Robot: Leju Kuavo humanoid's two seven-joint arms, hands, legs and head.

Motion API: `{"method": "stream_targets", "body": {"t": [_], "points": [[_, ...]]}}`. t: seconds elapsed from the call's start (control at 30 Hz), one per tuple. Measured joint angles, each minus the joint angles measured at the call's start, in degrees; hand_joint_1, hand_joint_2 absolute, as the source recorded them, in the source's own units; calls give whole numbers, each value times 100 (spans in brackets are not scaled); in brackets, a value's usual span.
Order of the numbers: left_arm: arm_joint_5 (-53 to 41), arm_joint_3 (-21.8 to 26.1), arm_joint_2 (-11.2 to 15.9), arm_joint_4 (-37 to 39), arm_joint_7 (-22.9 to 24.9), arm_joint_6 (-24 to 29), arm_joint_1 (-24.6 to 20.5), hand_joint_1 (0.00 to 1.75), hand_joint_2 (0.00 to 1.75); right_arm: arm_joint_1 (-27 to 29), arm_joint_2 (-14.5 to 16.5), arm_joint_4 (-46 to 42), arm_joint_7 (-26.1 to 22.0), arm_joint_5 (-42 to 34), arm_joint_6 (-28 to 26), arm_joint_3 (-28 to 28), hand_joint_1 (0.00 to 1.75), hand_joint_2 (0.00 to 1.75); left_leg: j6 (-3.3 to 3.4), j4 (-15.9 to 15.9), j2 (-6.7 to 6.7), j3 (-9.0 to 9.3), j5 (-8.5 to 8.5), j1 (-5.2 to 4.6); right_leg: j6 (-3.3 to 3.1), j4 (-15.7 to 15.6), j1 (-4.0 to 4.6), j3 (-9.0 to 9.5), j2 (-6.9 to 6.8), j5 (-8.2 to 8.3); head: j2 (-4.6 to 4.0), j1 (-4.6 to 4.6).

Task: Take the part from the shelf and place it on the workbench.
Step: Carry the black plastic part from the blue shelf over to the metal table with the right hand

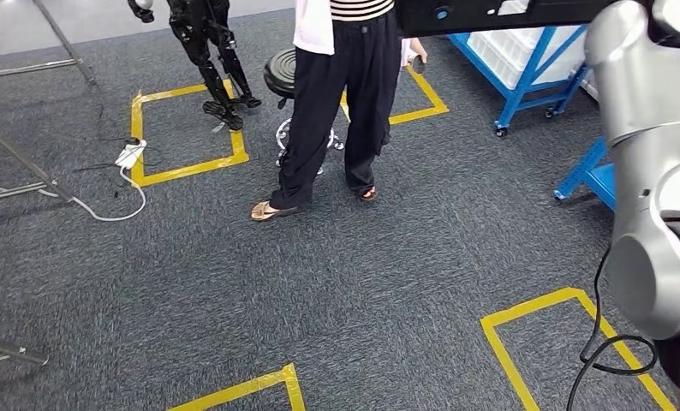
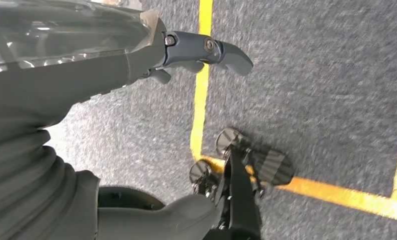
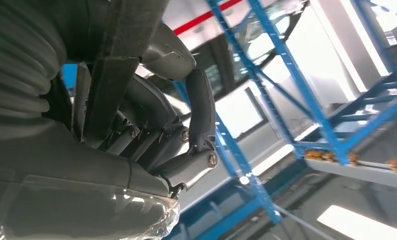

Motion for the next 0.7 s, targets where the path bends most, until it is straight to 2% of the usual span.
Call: {"method": "stream_targets", "body": {"t": [0.07,0.1,0.13,0.2,0.23,0.27,0.3,0.33,0.37,0.4,0.43,0.47,0.5,0.53,0.57,0.6,0.63,0.7], "points": [[43,16,13,0,-61,-10,11,0,175,-65,-60,121,110,15,4,-112,175,175,57,-58,-114,11,30,4,36,-1,9,2,-77,-24,0,2],[68,27,18,0,-94,-21,19,0,175,-79,-78,157,127,35,0,-143,175,175,87,-101,-158,35,49,7,57,38,0,-12,-37,-57,0,0],[97,45,25,-1,-129,-27,15,0,175,-98,-96,189,130,83,-7,-157,175,175,124,-143,-190,60,73,18,63,192,-16,-86,74,-142,0,-2],[137,82,36,-2,-135,2,-15,0,175,-123,-123,257,145,258,-18,-173,175,175,170,-181,-273,84,99,29,57,812,-61,-380,335,-408,0,-3],[142,98,33,-2,-89,42,-34,0,175,-122,-122,297,176,397,-16,-166,175,175,182,-181,-328,85,105,36,59,1204,-80,-576,413,-545,0,-2],[118,104,20,-2,-28,91,-45,0,175,-104,-111,328,221,546,-10,-145,175,175,180,-180,-390,87,107,42,82,1472,-101,-716,441,-612,0,0],[51,101,2,-1,35,151,-49,0,175,-78,-89,351,272,686,-3,-112,175,175,175,-176,-452,89,110,52,126,1556,-132,-774,452,-597,0,-1],[-65,79,-21,-1,77,213,-48,0,175,-51,-60,363,318,815,8,-77,175,175,165,-169,-516,91,113,66,190,1409,-173,-721,463,-491,0,-1],[-215,40,-43,-1,97,266,-45,0,175,-30,-30,366,347,920,26,-48,175,175,145,-156,-579,88,115,82,266,1069,-224,-571,501,-321,0,-1],[-366,-14,-57,-1,113,304,-45,0,175,-12,2,363,362,1016,59,-21,175,175,113,-137,-639,75,116,96,339,672,-281,-392,605,-167,0,1],[-483,-74,-67,-1,128,320,-51,0,175,8,44,345,364,1107,107,12,175,175,71,-115,-706,51,117,104,373,341,-306,-233,699,-43,0,2],[-563,-131,-71,-1,151,315,-57,0,175,43,89,319,359,1186,160,49,175,175,19,-107,-763,22,127,107,370,137,-309,-136,768,24,0,1],[-627,-178,-69,-1,188,300,-61,0,175,88,150,286,353,1272,224,91,175,175,-30,-110,-819,-5,146,111,335,61,-288,-102,799,43,0,-1],[-696,-222,-71,-1,230,278,-54,0,175,144,226,246,348,1362,293,136,175,175,-72,-123,-872,-24,169,117,282,56,-253,-98,753,65,0,-3],[-776,-274,-70,-1,271,258,-37,0,175,207,314,202,352,1459,362,191,175,175,-103,-135,-892,-40,184,133,236,52,-260,-102,702,84,0,-5],[-853,-327,-69,-1,304,240,-19,0,175,268,421,148,363,1547,430,258,175,175,-123,-100,-834,-64,158,137,189,46,-268,-101,662,106,0,-9],[-915,-388,-68,-1,324,226,-5,0,175,327,520,88,376,1614,481,333,175,175,-140,28,-717,-126,66,137,138,39,-275,-100,621,121,0,-22],[-974,-489,-65,-1,334,213,-10,0,175,413,674,-17,400,1675,526,466,175,175,-158,654,-432,-405,-297,127,50,33,-237,-103,520,131,0,-53]]}}
